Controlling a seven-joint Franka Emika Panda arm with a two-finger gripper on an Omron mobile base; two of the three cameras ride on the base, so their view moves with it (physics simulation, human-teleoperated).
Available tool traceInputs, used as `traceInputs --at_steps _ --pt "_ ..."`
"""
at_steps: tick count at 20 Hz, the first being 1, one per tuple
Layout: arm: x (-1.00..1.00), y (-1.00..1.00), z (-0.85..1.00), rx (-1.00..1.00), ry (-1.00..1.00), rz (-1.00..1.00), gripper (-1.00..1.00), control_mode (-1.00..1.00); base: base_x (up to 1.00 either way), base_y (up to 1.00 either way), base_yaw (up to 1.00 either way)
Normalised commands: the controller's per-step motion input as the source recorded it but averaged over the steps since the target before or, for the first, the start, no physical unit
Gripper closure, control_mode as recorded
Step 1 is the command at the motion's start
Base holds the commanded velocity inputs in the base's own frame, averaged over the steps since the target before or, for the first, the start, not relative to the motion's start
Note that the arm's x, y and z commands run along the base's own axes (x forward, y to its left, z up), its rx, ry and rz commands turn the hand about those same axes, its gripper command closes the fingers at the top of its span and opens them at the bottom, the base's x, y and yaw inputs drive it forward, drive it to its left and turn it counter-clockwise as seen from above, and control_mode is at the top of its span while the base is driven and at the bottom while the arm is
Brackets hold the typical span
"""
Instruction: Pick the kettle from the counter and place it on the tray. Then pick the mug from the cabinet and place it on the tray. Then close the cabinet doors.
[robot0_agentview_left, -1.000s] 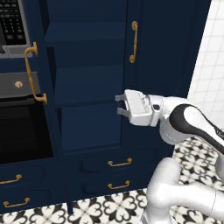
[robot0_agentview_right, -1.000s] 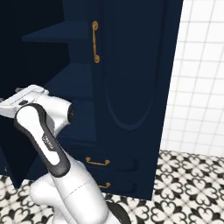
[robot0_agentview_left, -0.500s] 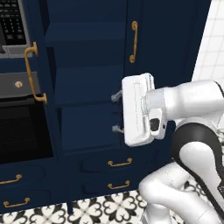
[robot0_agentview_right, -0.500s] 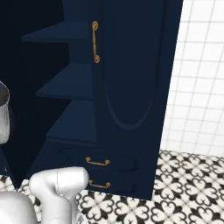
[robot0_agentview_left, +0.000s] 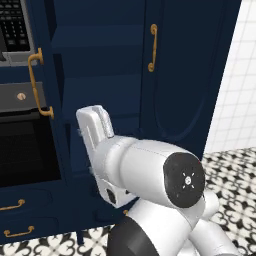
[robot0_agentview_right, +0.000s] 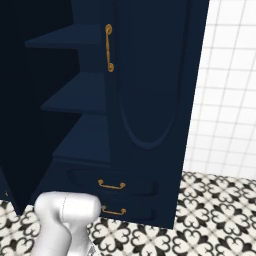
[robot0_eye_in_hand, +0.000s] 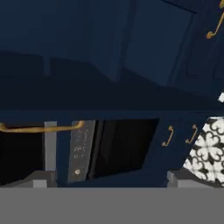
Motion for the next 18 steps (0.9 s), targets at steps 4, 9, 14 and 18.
traceInputs --at_steps 4,9,14,18 --pt "0.70 0.67 -0.39 -0.46 -0.07 -0.32 -1.00 -1.00 0.00 0.00 0.00" --pt "0.62 0.49 -0.45 -0.39 0.00 -0.25 -1.00 -1.00 0.00 0.00 0.00" --pt "0.54 0.16 -0.42 -0.21 -0.01 -0.15 -1.00 -1.00 0.00 0.00 0.00" --pt "0.82 0.22 -0.31 -0.11 -0.05 -0.25 -1.00 -1.00 0.00 0.00 0.00"
